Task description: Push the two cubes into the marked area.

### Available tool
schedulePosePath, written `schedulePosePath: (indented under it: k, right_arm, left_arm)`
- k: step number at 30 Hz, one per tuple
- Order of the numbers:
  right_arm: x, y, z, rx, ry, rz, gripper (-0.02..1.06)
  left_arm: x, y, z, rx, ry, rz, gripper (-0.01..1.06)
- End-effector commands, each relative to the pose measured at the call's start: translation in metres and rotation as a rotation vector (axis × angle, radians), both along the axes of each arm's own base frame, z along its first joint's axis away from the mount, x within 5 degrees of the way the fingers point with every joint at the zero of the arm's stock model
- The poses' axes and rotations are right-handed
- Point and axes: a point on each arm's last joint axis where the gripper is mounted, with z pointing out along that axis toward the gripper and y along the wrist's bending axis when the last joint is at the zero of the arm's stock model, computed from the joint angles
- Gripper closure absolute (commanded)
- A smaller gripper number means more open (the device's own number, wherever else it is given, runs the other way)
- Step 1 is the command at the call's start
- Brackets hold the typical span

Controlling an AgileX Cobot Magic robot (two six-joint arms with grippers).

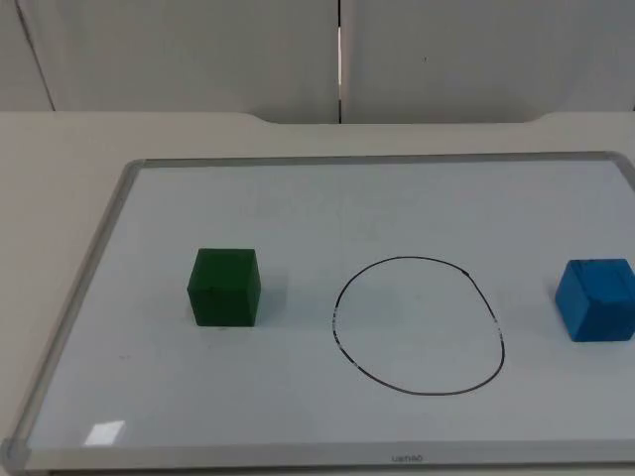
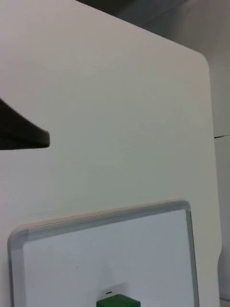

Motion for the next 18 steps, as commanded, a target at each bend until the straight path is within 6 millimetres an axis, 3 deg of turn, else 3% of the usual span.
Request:
schedulePosePath:
  k: [1, 6, 15, 18]
  right_arm:
    - [0.000, 0.000, -0.001, -0.005, -0.003, -0.001, -0.01]
    - [0.000, 0.000, -0.001, -0.005, -0.003, -0.001, -0.01]
    - [0.000, 0.000, -0.001, -0.005, -0.003, -0.001, -0.01]
    - [0.000, 0.000, -0.001, -0.005, -0.003, -0.001, -0.01]
  left_arm:
    - [-0.002, 0.000, 0.006, 0.000, -0.041, -0.006, 0.00]
    - [0.006, -0.002, 0.013, -0.016, -0.034, -0.016, 0.05]
    - [0.040, -0.008, 0.024, -0.106, -0.043, -0.052, 0.17]
    - [0.056, -0.011, 0.028, -0.151, -0.048, -0.066, 0.42]
